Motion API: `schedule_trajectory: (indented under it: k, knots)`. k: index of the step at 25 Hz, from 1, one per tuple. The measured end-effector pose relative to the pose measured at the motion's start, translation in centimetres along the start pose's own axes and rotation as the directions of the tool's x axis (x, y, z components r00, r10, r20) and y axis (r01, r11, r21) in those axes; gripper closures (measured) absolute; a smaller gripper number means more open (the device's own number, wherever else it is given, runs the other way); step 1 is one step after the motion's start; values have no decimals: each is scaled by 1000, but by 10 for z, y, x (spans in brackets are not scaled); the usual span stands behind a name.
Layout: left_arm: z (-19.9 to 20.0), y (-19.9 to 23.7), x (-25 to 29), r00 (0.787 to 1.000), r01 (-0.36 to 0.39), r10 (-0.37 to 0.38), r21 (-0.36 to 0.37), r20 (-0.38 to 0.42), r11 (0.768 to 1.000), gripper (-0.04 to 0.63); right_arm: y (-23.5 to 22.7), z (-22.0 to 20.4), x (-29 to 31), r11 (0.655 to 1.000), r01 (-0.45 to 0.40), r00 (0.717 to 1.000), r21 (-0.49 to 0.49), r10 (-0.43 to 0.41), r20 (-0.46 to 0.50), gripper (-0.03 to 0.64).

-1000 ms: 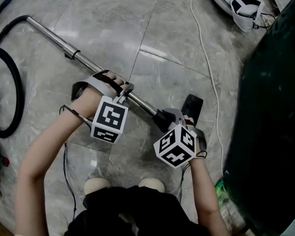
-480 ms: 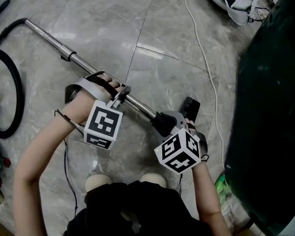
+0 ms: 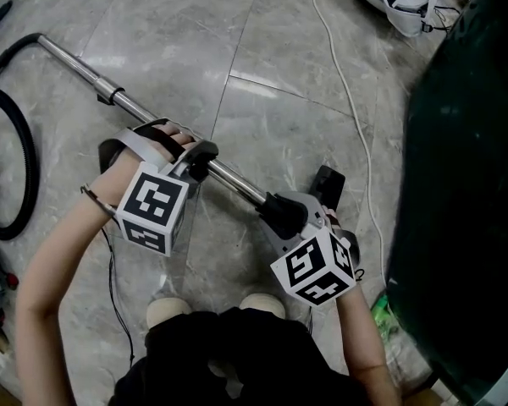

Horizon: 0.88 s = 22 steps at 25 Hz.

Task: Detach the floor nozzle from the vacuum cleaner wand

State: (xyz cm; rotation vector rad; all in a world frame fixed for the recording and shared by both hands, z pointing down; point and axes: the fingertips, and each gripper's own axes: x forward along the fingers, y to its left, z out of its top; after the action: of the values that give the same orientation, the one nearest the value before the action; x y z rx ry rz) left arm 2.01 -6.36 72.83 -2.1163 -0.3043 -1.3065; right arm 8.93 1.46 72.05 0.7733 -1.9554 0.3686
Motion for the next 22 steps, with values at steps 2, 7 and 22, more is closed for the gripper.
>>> schedule_trajectory:
  k: [2,7,22]
  knots:
    - [0,1,-2,1000,4,-4,-1,4,1000,443,-1,1,-5,1000,4,1000,1,-4,7,434]
    - [1,-1,-3,1000,10,-10,11,8,1000,443,0,-2,-11,1000,4,1000,3,-4,1,434]
    - [29,-11,2,993,73,-76,38,92,997,443,10,-28,-16,997,-34,998,63,37,-41,435]
